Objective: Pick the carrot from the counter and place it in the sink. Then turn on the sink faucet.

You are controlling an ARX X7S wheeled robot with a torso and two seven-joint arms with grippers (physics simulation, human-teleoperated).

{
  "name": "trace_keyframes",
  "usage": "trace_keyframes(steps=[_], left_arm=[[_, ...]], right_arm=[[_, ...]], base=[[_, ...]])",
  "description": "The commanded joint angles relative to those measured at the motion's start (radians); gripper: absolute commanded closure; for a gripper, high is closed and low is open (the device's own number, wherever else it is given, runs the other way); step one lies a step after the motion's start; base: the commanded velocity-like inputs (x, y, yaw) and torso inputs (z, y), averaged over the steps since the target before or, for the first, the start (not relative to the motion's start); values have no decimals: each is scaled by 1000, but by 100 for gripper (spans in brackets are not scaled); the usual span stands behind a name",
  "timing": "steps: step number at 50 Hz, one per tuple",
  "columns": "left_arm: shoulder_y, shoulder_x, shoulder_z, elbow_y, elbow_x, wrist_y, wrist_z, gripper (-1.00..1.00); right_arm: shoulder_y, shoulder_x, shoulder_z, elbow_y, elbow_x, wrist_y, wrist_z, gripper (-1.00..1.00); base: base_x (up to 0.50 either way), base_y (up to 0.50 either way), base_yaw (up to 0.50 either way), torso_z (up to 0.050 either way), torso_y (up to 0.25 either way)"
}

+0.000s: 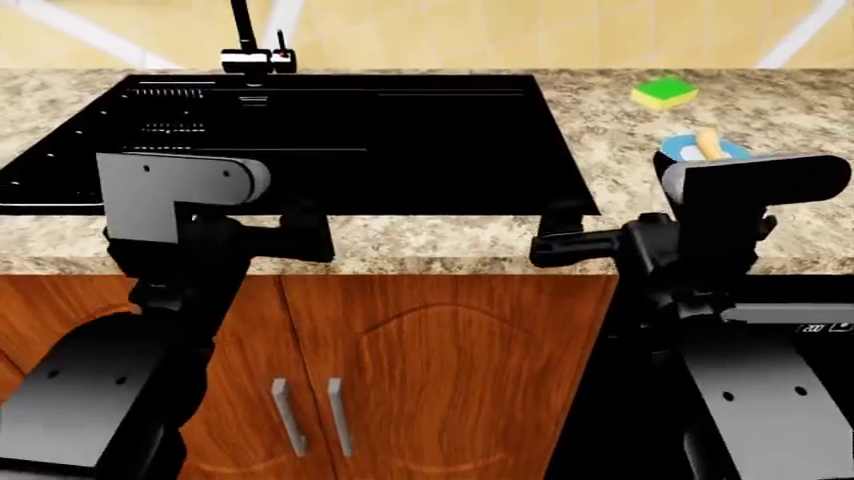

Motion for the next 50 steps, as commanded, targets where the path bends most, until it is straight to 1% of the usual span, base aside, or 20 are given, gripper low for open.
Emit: trace_keyframes(steps=[1, 10, 14, 15, 19, 22, 24, 27, 30, 31, 33, 34, 35, 37, 41, 44, 46, 50], left_arm=[[-216, 1, -31, 127, -52, -288, -13, -100], [-239, 4, -41, 125, -62, -308, -21, -100], [-283, 7, -53, 133, -73, -351, -26, -100], [-297, 8, -59, 140, -80, -367, -29, -100], [-358, -20, -76, 83, -210, -373, -123, -100], [-461, -53, -89, -31, -387, -373, -256, -100], [-533, -63, -62, -105, -419, -370, -294, -100], [-604, -63, -47, -178, -438, -366, -316, -100], [-644, -72, -9, -248, -423, -334, -322, -100], [-662, -75, 7, -290, -416, -303, -308, -100], [-677, -84, 48, -390, -388, -239, -285, -100], [-684, -86, 66, -463, -361, -190, -278, -100], [-695, -96, 97, -507, -347, -153, -257, -100], [-726, -104, 123, -572, -327, -108, -237, -100], [-857, -119, 224, -799, -244, 11, -188, -100], [-922, -110, 215, -832, -245, 0, -191, -100], [-929, -112, 224, -819, -250, -13, -187, -100], [-935, -111, 212, -790, -261, -29, -194, -100]], right_arm=[[206, 27, 10, -134, 39, 259, -5, -100], [236, 22, 9, -135, 49, 288, -1, -100], [276, 24, 10, -126, 55, 312, -2, -100], [297, 15, 35, -120, 68, 335, -14, -100], [390, 19, 49, -74, 81, 380, -26, -100], [458, 26, 39, -12, 85, 392, -33, -100], [516, 28, 30, 32, 84, 405, -30, -100], [596, 32, 7, 98, 89, 415, -38, -100], [651, 32, -1, 160, 94, 418, -47, -100], [682, 32, 0, 199, 94, 413, -51, -100], [729, 43, -13, 332, 88, 340, -71, -100], [736, 48, -23, 364, 81, 319, -70, -100], [751, 52, -36, 422, 73, 280, -75, -100], [783, 53, -51, 470, 67, 240, -79, -100], [862, 53, -86, 648, 44, 124, -91, -100], [903, 57, -99, 721, 32, 96, -91, -100], [928, 58, -87, 740, 38, 103, -93, -100], [929, 63, -66, 725, 45, 136, -87, -100]], base=[[0, 0, 0, 50, 0], [0, 0, 0, 50, 0], [0, 0, 0, 50, 0], [0, 0, 0, 50, 0], [0, 0, 0, 50, 0], [0, 0, 0, 50, 0], [0, 0, 0, 50, 0], [0, 0, 0, 50, 0], [0, 0, 0, 50, 0], [0, 0, 0, 0, 0], [0, 0, 0, 0, 0], [0, 0, 0, 0, 0], [0, 0, 0, 0, 0], [0, 0, 0, 0, 0], [0, 0, 0, 0, 0], [0, 0, 0, 0, 0], [0, 0, 0, 0, 0], [487, 0, 0, 0, 0]])
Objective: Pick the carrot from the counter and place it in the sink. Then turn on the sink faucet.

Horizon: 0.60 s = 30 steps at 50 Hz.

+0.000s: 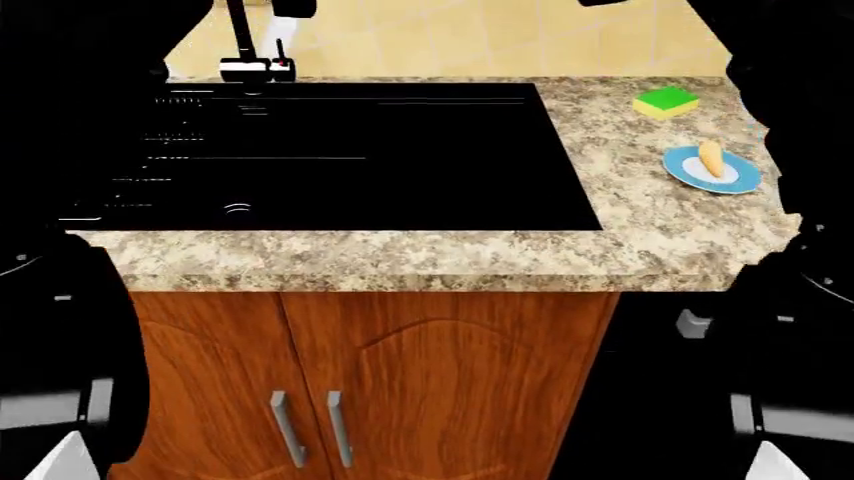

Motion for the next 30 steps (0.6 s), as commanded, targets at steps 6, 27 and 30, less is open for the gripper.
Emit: trace_keyframes(steps=[6, 27, 30], left_arm=[[-126, -16, 52, -140, 10, 44, 5, -100], [18, -26, 75, -164, 13, 123, 21, -100], [52, -24, 75, -181, 15, 154, 27, -100]], right_arm=[[124, 11, -11, 189, -6, -57, -8, -100], [18, -11, -16, 239, 2, -149, -2, -100], [0, -15, -12, 251, 7, -168, -5, -100]], base=[[500, 0, 0, 0, 0], [500, 0, 0, 0, 0], [500, 0, 0, 0, 5]])
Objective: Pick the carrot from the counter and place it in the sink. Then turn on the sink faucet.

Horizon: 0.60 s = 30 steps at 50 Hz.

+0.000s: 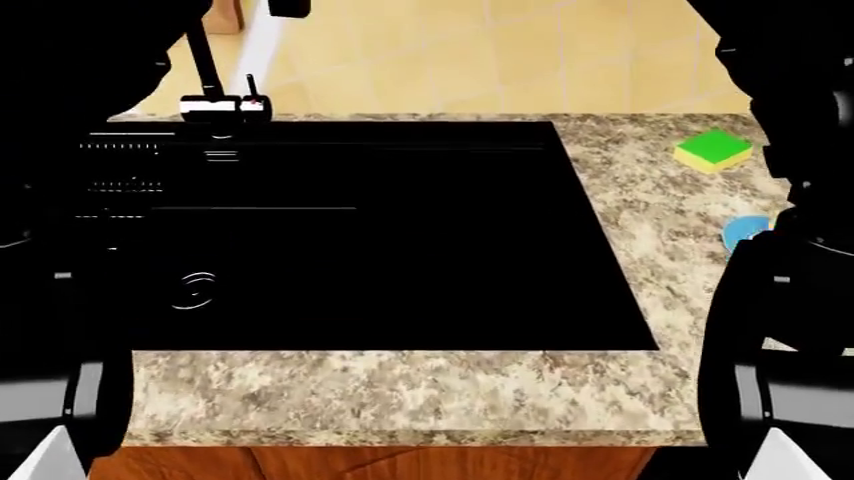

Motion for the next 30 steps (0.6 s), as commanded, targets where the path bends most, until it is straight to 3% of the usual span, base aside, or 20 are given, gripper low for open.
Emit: trace_keyframes(steps=[1, 30], left_arm=[[94, -1, 21, -51, 11, 81, 17, -100], [85, -6, 39, -49, 7, 80, 10, -100]], right_arm=[[-61, -14, 3, 57, 7, -74, -2, -100], [-62, -9, -8, 68, 23, -88, 1, -100]], base=[[500, 0, 0, 0, 0], [500, 0, 0, 0, 1]])
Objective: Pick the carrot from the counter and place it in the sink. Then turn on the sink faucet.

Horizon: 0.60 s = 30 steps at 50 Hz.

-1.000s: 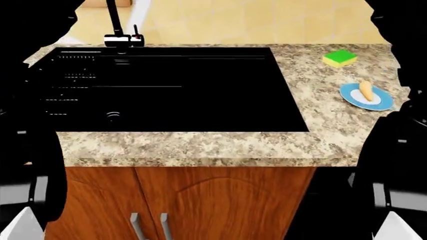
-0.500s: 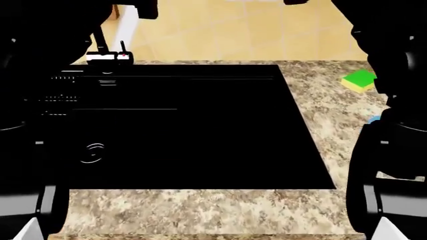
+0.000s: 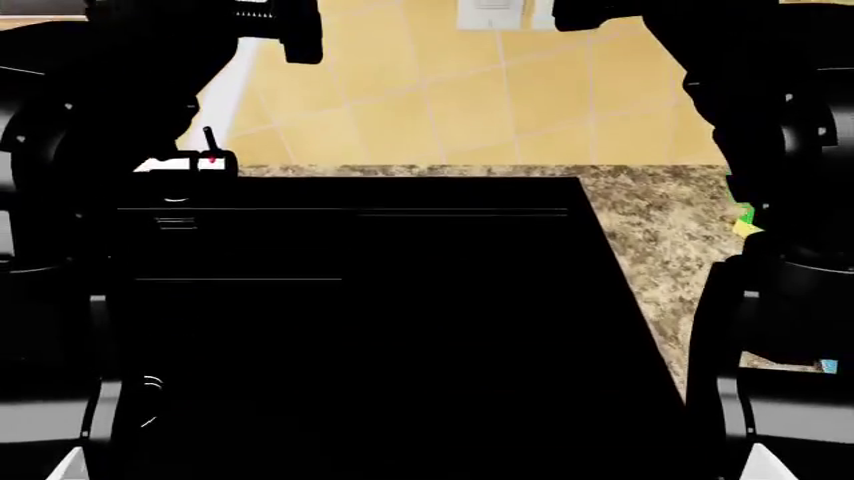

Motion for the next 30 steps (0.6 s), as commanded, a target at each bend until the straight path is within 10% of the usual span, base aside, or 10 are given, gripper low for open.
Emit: trace_keyframes(steps=[1, 17, 30], left_arm=[[2, -3, 7, 8, -4, -3, -4, -100], [0, -9, 12, -2, -5, 8, -3, -100], [-5, -12, 22, -15, -3, 15, -3, -100]], right_arm=[[2, 1, -5, 7, 6, -6, 1, -100], [-17, 26, -14, -65, 19, -4, -10, -100], [-68, 207, 166, -527, 148, 547, 21, -100]], base=[[500, 0, 0, 0, 0], [251, 0, 0, 0, 1], [0, 0, 0, 0, 0]])
